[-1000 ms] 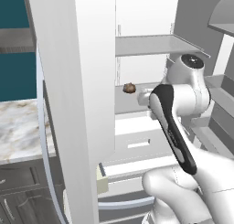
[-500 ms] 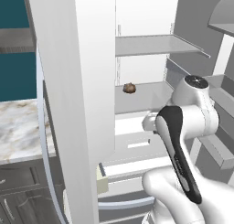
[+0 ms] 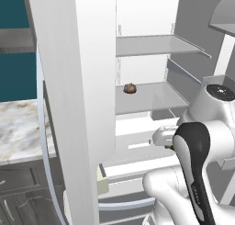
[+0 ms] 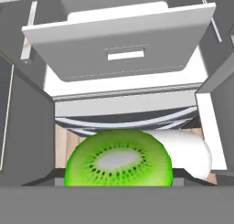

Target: Pick up the peach and kiwi from the fridge and place one fruit on each plate on the dining counter.

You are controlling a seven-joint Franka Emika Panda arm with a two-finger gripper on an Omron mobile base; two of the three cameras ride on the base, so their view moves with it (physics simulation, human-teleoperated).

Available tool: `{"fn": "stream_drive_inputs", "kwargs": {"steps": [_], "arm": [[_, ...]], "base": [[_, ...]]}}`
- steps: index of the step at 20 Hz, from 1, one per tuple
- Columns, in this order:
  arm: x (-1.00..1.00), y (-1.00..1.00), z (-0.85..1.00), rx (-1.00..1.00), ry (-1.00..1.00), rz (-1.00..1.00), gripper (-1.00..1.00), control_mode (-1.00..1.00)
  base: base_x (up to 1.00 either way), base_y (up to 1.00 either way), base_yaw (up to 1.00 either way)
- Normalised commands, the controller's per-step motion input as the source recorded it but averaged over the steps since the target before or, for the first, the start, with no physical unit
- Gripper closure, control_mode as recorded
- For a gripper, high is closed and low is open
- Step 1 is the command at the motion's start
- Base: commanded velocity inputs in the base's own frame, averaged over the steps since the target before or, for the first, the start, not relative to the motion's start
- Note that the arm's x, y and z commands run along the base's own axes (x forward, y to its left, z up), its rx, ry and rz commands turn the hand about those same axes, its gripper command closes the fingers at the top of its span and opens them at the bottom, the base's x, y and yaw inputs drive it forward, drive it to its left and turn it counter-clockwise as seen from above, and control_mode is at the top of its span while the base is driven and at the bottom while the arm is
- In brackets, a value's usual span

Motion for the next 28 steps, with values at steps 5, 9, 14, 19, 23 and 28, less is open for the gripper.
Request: {"fn": "stream_drive_inputs", "kwargs": {"steps": [5, 9, 14, 19, 23, 28], "arm": [[-0.08, 0.00, 0.23, 0.00, -0.05, 0.00, 1.00, -1.00], [0.00, 0.00, 0.00, 0.00, 0.00, 0.00, 1.00, -1.00], [0.00, 0.00, 0.00, 0.00, 0.00, 0.00, 1.00, 1.00], [0.00, 0.00, 0.00, 0.00, 0.00, 0.00, 1.00, 1.00], [0.00, 0.00, 0.00, 0.00, 0.00, 0.00, 1.00, 1.00], [0.00, 0.00, 0.00, 0.00, 0.00, 0.00, 1.00, 1.00]], "base": [[0.00, 0.00, 0.00], [0.00, 0.00, 0.00], [-0.21, 0.00, -0.01], [-0.94, 0.00, -0.05], [-1.00, 0.00, 0.00], [-1.00, 0.07, 0.07]]}}
